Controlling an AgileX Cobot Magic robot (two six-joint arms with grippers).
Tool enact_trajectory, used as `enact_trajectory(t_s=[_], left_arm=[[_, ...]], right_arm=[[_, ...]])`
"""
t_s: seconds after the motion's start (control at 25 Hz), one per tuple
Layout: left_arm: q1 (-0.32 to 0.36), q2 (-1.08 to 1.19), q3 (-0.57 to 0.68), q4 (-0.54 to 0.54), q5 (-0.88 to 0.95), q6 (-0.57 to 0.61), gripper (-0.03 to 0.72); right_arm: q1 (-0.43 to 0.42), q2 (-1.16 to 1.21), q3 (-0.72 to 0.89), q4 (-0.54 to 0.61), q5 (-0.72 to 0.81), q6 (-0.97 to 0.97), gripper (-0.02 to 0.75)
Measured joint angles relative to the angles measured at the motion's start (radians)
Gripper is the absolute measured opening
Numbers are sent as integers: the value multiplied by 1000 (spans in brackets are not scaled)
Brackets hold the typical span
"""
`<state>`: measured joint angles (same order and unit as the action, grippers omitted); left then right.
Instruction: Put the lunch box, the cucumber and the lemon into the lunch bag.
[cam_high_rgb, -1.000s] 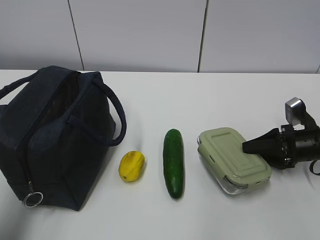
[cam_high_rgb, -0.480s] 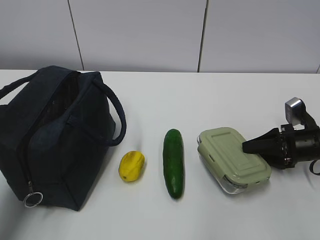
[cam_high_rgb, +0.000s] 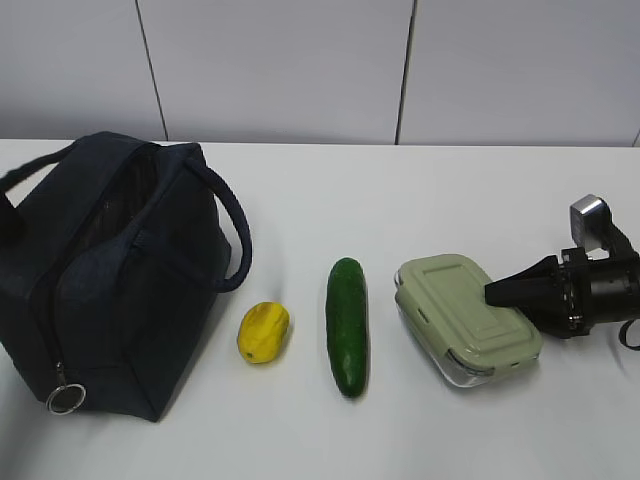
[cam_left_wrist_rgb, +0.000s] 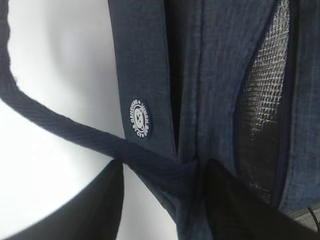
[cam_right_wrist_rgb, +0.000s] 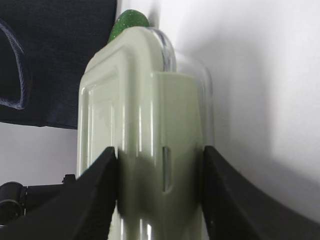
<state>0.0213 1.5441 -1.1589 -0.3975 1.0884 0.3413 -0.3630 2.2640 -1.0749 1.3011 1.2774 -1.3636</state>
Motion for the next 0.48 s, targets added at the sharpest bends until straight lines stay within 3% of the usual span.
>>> enact_trajectory(t_s=[0.32,0.48], left_arm=[[0,48,0,-5,-10,17,346],[0,54,0,-26,-35,22,207]], right_arm=[[0,0,0,0,0,5,372],[0,0,0,0,0,7,372]])
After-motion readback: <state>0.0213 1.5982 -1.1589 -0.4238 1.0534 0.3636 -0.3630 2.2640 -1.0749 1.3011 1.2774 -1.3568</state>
